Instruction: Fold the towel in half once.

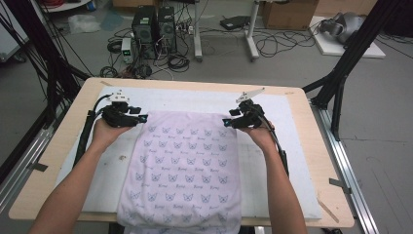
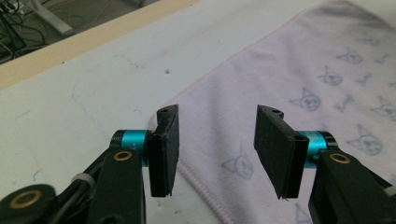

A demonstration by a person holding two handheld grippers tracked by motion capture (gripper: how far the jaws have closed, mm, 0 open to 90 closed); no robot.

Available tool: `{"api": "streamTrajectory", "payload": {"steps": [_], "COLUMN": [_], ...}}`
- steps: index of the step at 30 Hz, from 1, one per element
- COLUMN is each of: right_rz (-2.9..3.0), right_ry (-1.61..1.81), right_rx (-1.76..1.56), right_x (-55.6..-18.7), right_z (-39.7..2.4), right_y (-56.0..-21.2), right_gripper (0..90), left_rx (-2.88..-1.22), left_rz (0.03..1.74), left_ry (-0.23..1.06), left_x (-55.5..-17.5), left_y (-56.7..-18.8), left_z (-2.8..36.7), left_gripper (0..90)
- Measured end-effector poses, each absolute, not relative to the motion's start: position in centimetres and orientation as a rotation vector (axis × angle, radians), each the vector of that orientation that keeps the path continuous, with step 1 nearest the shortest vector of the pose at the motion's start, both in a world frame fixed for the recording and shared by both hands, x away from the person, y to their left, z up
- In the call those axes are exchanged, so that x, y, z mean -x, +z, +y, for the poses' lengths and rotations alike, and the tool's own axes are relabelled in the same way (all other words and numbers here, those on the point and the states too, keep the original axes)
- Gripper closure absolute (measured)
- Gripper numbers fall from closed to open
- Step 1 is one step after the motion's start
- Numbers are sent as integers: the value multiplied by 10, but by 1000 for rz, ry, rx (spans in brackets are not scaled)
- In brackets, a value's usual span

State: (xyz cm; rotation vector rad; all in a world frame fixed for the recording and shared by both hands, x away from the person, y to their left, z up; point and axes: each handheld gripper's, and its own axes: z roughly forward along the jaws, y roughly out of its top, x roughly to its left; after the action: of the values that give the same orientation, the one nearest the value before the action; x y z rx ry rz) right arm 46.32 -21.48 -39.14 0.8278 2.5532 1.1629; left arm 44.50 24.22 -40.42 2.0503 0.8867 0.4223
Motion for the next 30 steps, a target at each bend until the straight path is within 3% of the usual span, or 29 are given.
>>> {"api": "streamTrajectory", "payload": {"steps": [11, 17, 21, 25, 30], "right_rz": [2548, 2546, 2506, 2543, 2551], "right_ry": [1067, 1009, 1043, 1082, 1131], "right_rx": [-955, -1040, -1060, -1054, -1047], "right_x": [-479, -482, -480, -480, -479], "right_z": [-221, -228, -230, -229, -230], "right_y": [-422, -438, -441, -440, -437], "right_gripper": [523, 552, 628, 825, 858], "left_rx": [-2081, -2088, -2105, -2097, -2083], "left_rz": [1010, 1078, 1045, 1031, 1044], "left_ry": [426, 417, 434, 417, 432], "left_x": [-461, -466, -465, -465, -465], "left_y": [-435, -442, -442, -443, -440], "left_z": [232, 237, 233, 230, 233], "left_gripper": [495, 587, 649, 825, 869]}}
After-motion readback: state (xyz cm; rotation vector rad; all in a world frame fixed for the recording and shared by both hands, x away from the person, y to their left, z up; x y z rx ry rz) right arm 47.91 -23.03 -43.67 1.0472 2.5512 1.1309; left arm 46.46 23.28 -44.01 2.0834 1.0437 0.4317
